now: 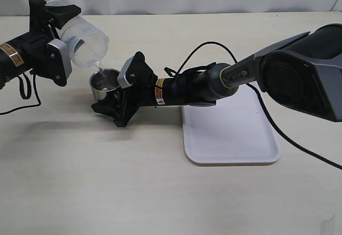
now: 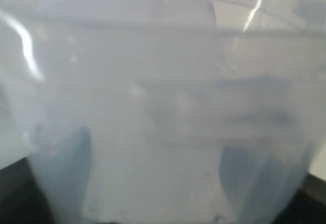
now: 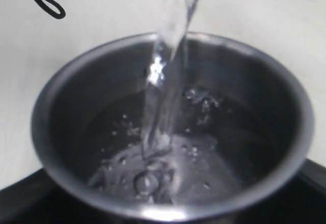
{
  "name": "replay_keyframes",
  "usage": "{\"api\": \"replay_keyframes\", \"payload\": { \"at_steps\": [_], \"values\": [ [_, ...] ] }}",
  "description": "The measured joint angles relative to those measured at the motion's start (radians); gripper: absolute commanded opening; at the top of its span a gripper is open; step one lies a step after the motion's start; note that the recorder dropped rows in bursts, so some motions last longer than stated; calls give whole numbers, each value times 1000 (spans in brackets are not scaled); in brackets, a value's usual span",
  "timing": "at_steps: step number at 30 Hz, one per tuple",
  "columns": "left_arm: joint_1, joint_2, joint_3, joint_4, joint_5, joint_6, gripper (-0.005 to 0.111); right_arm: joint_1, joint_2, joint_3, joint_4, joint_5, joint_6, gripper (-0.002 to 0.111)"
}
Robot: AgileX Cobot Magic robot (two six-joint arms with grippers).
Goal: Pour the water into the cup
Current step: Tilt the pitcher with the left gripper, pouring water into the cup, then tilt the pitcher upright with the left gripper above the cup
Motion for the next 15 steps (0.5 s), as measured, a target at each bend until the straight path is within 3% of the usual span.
{"api": "replay_keyframes", "payload": {
  "at_steps": [15],
  "values": [
    [-5,0,0,-5,0,56,0,0,0,0,0,0,0,4]
  ]
}}
